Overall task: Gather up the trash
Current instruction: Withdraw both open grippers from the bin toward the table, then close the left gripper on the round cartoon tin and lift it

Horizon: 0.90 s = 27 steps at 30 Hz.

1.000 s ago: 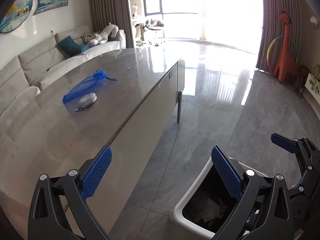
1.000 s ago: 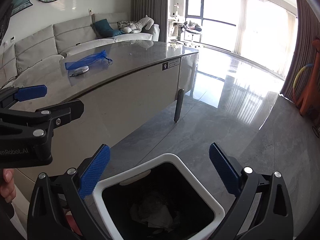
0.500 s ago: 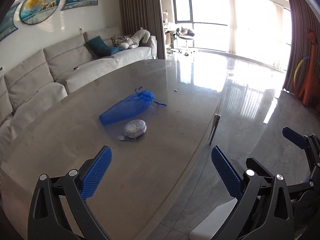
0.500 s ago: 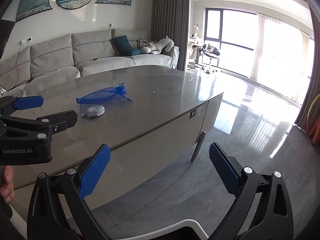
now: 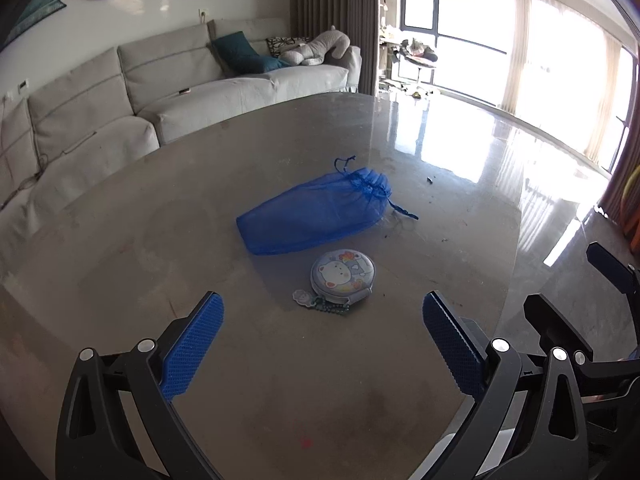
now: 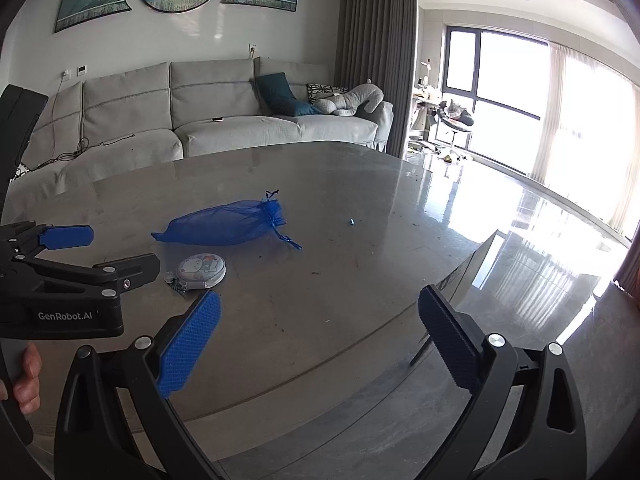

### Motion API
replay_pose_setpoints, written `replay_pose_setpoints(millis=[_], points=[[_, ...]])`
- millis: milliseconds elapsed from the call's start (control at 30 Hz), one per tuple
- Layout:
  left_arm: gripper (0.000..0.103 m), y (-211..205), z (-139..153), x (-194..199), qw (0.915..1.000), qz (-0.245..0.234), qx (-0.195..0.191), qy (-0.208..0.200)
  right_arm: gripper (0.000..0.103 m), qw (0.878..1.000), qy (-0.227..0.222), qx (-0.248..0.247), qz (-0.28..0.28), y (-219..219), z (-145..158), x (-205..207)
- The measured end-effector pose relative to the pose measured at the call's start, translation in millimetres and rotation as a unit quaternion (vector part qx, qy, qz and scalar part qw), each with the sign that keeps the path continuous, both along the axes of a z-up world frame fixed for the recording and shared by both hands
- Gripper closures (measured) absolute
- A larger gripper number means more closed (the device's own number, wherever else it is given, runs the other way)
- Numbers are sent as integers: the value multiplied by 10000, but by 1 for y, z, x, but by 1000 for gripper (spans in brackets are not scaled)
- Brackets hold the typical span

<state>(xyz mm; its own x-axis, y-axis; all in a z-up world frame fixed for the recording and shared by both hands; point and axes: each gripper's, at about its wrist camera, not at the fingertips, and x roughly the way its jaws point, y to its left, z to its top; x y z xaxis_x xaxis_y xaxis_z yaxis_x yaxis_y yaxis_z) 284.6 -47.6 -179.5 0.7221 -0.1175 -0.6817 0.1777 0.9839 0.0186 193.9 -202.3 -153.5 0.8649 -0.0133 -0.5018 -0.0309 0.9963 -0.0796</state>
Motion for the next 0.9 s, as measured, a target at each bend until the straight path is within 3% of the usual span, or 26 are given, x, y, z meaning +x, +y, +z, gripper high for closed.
replay_pose_setpoints(millis=[267, 400, 633, 733, 800, 900], points=[[5, -12, -36, 41, 9985, 22, -80, 541, 5, 10000, 45, -27, 75, -8, -4, 36], [5, -22, -48, 54, 9981, 60, 189, 592, 5, 9999, 126, -23, 78, -12, -13, 44], [5, -17, -64, 78, 9947, 289, -22, 989, 5, 9998, 180, 4, 130, -13, -22, 51], [5, -22, -67, 78, 9944, 258, 163, 1012, 5, 9997, 181, 2, 136, -13, -23, 49], [10, -24, -65, 75, 9951, 188, 157, 960, 5, 9997, 187, 26, 139, -14, -23, 49], [33, -28, -61, 69, 9961, 119, 147, 856, 5, 9998, 152, 65, 111, -16, -20, 46]])
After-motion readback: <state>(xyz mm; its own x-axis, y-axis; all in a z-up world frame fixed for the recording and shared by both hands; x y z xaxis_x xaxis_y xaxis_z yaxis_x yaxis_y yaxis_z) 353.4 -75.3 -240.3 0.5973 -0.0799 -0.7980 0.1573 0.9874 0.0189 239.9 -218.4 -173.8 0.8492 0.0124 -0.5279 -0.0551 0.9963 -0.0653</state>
